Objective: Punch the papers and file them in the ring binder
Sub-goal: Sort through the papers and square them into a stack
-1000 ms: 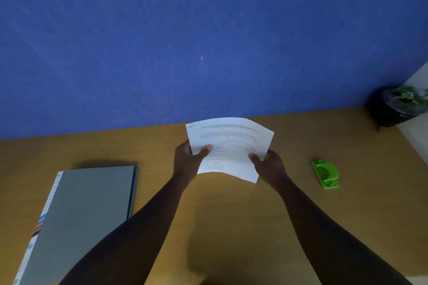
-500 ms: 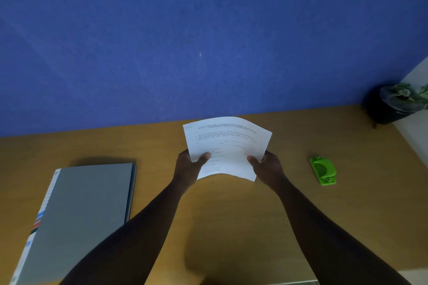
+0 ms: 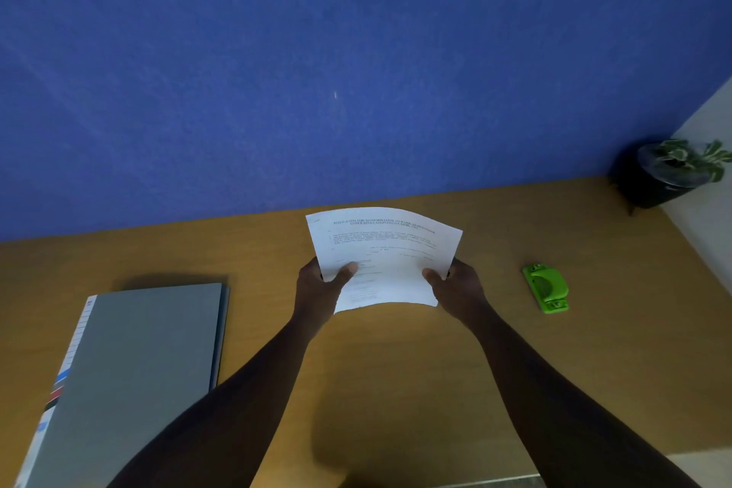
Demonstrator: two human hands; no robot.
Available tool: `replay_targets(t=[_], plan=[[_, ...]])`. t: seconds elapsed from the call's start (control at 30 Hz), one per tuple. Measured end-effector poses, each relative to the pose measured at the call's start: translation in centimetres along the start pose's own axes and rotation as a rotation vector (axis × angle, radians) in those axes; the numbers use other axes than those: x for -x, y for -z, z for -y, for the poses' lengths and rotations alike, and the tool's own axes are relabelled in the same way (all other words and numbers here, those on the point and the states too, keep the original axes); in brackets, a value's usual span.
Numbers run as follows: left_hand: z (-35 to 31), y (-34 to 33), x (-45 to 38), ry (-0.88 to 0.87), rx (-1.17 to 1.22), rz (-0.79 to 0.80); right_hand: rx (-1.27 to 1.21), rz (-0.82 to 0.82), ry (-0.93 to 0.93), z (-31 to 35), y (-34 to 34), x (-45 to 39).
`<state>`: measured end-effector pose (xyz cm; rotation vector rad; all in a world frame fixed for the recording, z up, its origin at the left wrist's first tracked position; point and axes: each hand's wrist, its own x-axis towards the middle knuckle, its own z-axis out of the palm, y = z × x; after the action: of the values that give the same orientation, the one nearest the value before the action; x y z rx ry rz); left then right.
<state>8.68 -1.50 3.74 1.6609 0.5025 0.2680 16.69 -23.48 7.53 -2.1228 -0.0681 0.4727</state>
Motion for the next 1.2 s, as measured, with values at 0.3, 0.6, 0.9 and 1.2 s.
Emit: replay_targets(t=[0.3,0.6,0.9,1.2], plan=[[-1.4,-1.0,0.0,-0.155,-0.152,-0.135,0.004,0.012,-0.009,-0.2,-0.4,-0.2],[-1.5,-0.8,-0.3,-0.137,-0.257,-0.088,-0.087,0.049,-0.018,-0.3,-0.4,-0.1],[-1.8,0.3,-1.7,0.032,-0.154,-0.062,-0.451,-0.023,-0.067,-1.3,1.2,-0.3],[-1.6,0.8,-0.8,0.217,0.103,-0.067,-0.782,-0.021,-0.068,-2.2,3.0,-0.3]])
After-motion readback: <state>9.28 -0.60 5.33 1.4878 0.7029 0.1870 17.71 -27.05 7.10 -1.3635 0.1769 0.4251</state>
